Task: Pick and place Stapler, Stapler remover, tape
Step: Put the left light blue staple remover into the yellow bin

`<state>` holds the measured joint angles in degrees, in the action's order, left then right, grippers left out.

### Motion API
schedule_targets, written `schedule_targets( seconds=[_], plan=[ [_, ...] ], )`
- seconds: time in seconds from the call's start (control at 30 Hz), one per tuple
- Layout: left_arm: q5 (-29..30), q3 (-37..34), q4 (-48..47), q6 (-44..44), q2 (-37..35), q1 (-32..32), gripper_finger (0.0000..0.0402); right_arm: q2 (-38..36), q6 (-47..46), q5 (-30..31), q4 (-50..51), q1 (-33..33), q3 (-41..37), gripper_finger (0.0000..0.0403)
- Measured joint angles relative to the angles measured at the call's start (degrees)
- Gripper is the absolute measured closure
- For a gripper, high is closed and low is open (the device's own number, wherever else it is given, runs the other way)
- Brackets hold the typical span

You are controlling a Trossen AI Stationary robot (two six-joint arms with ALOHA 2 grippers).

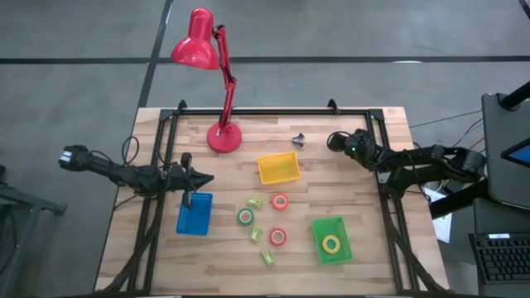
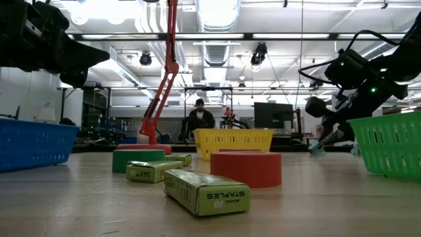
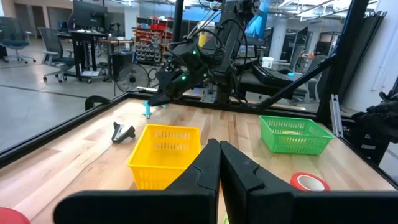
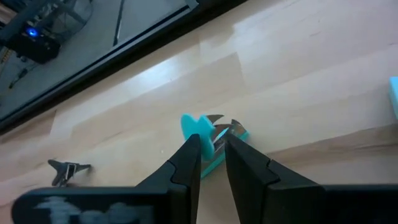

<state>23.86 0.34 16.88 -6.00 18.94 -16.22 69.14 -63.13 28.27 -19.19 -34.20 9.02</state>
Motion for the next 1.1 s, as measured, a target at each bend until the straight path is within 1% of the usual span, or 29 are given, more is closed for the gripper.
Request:
schedule_targets(
  seconds=[0.1, 0.3, 0.47, 0.73, 0.87, 1.0, 1.1],
  plan=[
    [-0.01, 0.00, 0.00, 0.00, 0.00, 0.02, 0.0392, 0.35, 0.91, -0.01, -0.42, 0.01, 0.00, 0.0348],
    [0.00, 0.00, 0.00, -0.02, 0.00, 0.00, 0.0392, 0.25, 3.57, -1.11, -2.28, 0.02, 0.02, 0.0389],
    [-0.01, 0.00, 0.00, 0.00, 0.00, 0.00, 0.0392, 0.24, 4.71, -1.78, -3.18, 0.02, 0.04, 0.0393],
    [0.00, 0.00, 0.00, -0.01, 0.01, 0.00, 0.0392, -0.39, 9.58, -9.20, -11.15, 0.31, -0.04, 0.0395],
    [0.01, 0.00, 0.00, -0.02, 0.00, 0.01, 0.0392, -1.74, 10.65, -12.47, -12.17, 0.76, -0.04, 0.0395],
    [0.01, 0.00, 0.00, 0.00, 0.00, 0.02, 0.0392, -2.92, 13.41, -16.57, -15.50, 3.45, -0.04, 0.0395],
    [0.02, 0.00, 0.00, -0.02, 0.02, 0.02, 0.0392, -3.45, 14.79, -19.30, -19.31, 6.60, -0.04, 0.0395]
  ],
)
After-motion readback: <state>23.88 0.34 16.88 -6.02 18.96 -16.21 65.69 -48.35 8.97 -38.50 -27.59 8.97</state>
